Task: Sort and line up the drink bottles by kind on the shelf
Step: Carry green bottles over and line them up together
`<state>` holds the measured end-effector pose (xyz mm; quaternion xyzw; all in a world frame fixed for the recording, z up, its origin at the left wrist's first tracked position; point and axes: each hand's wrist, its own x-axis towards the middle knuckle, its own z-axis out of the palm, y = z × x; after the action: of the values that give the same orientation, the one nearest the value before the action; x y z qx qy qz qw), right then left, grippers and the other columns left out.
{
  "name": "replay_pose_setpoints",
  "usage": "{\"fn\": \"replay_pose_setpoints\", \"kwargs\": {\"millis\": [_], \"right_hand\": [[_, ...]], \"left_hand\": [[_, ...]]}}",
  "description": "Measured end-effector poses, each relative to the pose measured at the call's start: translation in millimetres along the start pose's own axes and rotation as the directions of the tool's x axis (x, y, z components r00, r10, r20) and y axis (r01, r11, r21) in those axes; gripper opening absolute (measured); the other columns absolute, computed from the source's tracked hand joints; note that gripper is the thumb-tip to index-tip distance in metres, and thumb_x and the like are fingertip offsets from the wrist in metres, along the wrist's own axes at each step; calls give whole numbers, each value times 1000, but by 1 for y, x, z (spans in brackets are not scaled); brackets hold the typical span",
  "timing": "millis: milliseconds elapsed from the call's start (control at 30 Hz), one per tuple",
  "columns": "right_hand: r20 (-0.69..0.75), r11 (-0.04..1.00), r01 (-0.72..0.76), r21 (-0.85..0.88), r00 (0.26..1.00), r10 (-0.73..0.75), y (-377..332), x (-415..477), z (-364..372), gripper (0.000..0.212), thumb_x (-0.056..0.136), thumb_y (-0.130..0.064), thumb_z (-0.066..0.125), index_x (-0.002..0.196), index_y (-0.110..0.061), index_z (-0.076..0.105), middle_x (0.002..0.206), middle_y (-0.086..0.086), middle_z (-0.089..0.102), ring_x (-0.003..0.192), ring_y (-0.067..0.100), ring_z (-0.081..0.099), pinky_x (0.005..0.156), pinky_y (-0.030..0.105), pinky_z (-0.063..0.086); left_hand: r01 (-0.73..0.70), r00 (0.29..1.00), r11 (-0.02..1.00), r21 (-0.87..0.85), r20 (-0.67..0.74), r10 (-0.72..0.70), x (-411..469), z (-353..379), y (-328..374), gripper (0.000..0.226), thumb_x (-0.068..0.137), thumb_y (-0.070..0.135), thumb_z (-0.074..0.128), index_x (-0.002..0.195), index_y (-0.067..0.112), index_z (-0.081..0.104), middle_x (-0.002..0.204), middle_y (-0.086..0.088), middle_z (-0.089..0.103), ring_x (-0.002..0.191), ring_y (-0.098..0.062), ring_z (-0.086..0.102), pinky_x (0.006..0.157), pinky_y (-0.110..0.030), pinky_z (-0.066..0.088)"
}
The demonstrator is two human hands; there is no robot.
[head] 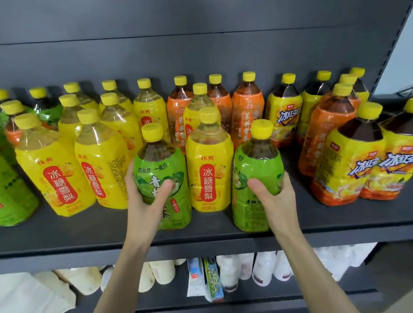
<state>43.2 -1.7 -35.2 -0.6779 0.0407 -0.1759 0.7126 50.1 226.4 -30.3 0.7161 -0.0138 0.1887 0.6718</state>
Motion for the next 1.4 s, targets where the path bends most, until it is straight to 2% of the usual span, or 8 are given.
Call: {"fn": "replay_pose_setpoints", "kwargs": {"millis": [133,400,600,767,1033,1133,1300,1400], "right_hand": [[0,999,30,23,1000,-30,-5,-1,1,81,55,-43,87,124,-20,52,108,-6,66,89,-2,65,75,20,52],[7,994,1,110,1000,-2,-13,-40,23,57,50,-55,71,99,-27,63,86,-10,73,81,8,70,70,28,55],[118,991,11,133,993,-26,-24,-74,85,70,50,-57,70,108,-20,64,91,-9,73,85,7,69,71,22,55],[210,986,-2,166,977,-33,-25,-118,175,42,58,-44,73,95,-28,62,82,-24,72,77,-4,67,65,14,52],[253,988,-58,141,967,20,-17,-205,337,61,52,-62,69,101,-27,66,92,-9,74,90,13,69,87,42,54],[257,989,-55,140,966,17,-20,-218,380,61,50,-61,70,100,-27,66,91,-9,74,87,11,70,83,38,55],[244,989,-16,146,969,-20,-24,-210,433,39,61,-39,74,97,-30,61,83,-22,72,76,-2,68,62,13,51],[206,991,13,133,978,-40,-18,-199,460,47,61,-43,76,103,-32,60,90,-20,72,83,0,68,68,19,53]], "left_hand": [[122,992,992,-41,7,-122,2,-2,5,74,59,48,84,121,30,50,109,12,64,94,5,64,68,-16,52],[140,980,985,-106,-124,-152,-42,-12,14,83,50,57,79,120,20,54,107,1,69,99,-16,67,82,-39,55],[103,970,978,-179,-201,-138,-58,-70,34,72,48,56,74,109,21,59,94,5,72,86,-9,70,63,-18,53],[97,952,983,-158,-272,-138,-63,-171,34,77,44,60,72,109,21,60,92,4,73,81,-7,70,58,-16,52],[115,940,992,-52,-318,-125,-68,-348,17,75,46,59,74,108,18,62,93,1,74,84,-13,71,65,-23,55],[121,936,991,-51,-327,-131,-54,-391,13,74,51,60,73,108,14,65,95,-1,74,88,-16,71,75,-34,56],[105,929,993,-47,-352,-115,-13,-427,7,73,45,65,71,104,23,61,94,5,72,85,-8,68,71,-25,50],[122,937,991,-56,-323,-134,16,-439,-3,71,48,68,70,104,25,58,97,2,70,89,-14,68,79,-39,55]]}}
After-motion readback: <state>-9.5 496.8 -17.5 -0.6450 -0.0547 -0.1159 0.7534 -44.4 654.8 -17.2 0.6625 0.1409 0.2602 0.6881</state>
